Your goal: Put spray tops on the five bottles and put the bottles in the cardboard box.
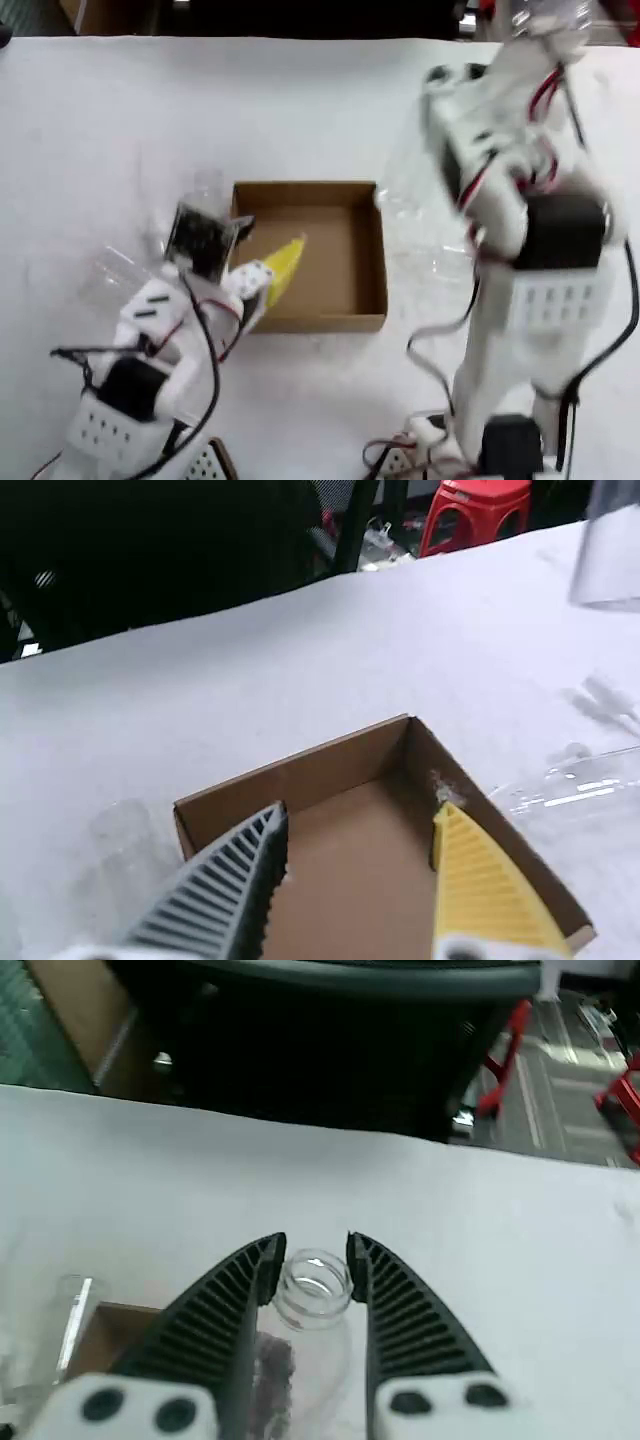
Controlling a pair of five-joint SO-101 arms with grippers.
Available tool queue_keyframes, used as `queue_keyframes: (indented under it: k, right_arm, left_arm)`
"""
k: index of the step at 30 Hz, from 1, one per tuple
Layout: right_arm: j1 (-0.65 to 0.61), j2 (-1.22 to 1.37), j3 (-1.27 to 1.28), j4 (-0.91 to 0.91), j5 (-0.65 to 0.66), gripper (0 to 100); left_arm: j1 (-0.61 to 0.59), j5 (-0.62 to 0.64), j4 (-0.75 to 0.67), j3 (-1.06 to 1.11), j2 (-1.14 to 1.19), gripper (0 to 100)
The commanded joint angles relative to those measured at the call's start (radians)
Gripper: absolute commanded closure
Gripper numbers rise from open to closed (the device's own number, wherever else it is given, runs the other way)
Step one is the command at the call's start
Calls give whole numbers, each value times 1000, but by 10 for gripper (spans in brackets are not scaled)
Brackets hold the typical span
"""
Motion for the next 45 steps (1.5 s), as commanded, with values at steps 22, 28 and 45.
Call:
queue_keyframes:
  k: [22,28,45]
  right_arm:
    - [-495,-432,812,-512,-57,982]
    - [-533,-441,806,-476,-57,982]
    - [-521,-447,733,-352,-3,982]
  left_arm:
    - [51,-14,26,14,-229,775]
    - [48,-12,26,14,-229,775]
    - [-36,-14,-135,126,-234,779]
